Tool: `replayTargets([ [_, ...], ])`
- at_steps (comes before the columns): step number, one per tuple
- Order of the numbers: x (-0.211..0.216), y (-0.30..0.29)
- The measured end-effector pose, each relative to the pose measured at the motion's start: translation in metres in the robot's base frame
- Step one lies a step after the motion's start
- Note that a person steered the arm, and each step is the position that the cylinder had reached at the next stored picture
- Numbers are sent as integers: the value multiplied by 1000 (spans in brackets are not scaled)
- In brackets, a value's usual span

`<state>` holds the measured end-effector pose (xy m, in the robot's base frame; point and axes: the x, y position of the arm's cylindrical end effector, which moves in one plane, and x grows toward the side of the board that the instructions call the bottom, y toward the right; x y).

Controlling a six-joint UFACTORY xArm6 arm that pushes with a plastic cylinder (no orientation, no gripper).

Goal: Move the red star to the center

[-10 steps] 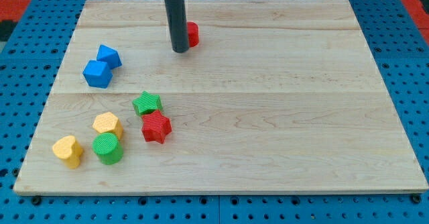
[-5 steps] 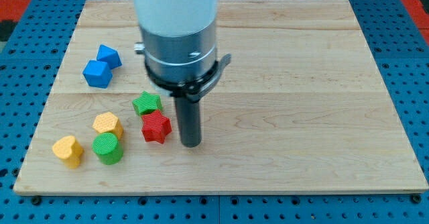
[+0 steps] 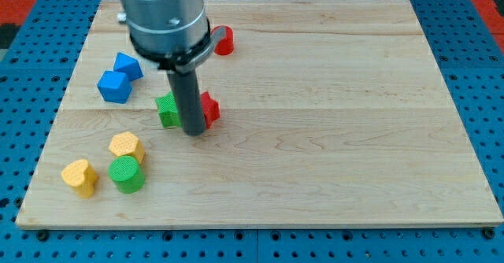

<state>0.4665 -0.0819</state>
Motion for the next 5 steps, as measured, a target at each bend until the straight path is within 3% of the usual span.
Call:
replayTargets([
  [1, -28, 10],
  [4, -45, 76],
  [5, -53, 48],
])
